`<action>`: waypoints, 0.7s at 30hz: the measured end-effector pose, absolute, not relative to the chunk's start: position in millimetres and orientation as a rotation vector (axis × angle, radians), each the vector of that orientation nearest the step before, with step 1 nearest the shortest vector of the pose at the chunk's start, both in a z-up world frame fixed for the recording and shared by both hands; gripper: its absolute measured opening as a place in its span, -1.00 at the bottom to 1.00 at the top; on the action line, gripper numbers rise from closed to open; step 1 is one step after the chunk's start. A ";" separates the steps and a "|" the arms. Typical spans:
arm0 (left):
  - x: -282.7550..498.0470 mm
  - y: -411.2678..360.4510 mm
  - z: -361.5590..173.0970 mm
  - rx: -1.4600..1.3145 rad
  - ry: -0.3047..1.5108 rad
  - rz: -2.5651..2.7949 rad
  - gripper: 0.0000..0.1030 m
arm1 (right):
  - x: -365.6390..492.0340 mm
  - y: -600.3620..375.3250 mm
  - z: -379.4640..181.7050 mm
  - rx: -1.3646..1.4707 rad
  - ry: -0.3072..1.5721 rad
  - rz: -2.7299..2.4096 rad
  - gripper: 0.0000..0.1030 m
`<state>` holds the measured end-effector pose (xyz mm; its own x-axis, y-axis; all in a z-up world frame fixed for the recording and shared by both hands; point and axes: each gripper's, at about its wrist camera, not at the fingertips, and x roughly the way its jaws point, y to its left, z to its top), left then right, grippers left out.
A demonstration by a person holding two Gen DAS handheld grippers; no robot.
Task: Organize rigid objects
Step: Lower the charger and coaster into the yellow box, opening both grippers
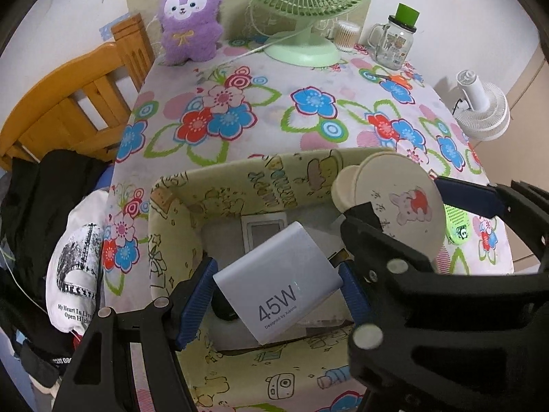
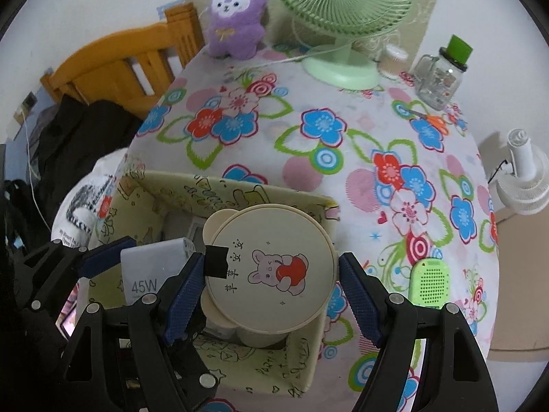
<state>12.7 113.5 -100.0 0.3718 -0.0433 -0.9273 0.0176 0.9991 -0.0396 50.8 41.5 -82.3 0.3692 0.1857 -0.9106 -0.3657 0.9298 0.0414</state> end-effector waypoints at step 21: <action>18.3 113.6 -104.6 -0.029 1.175 -0.033 0.65 | 61.1 47.6 -90.4 -0.225 1.108 0.363 0.70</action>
<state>18.3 113.6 -104.6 0.3852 -0.0411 -0.9219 0.0107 0.9991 -0.0401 61.0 47.6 -90.4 0.3970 0.1725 -0.9015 -0.3939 0.9192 0.0024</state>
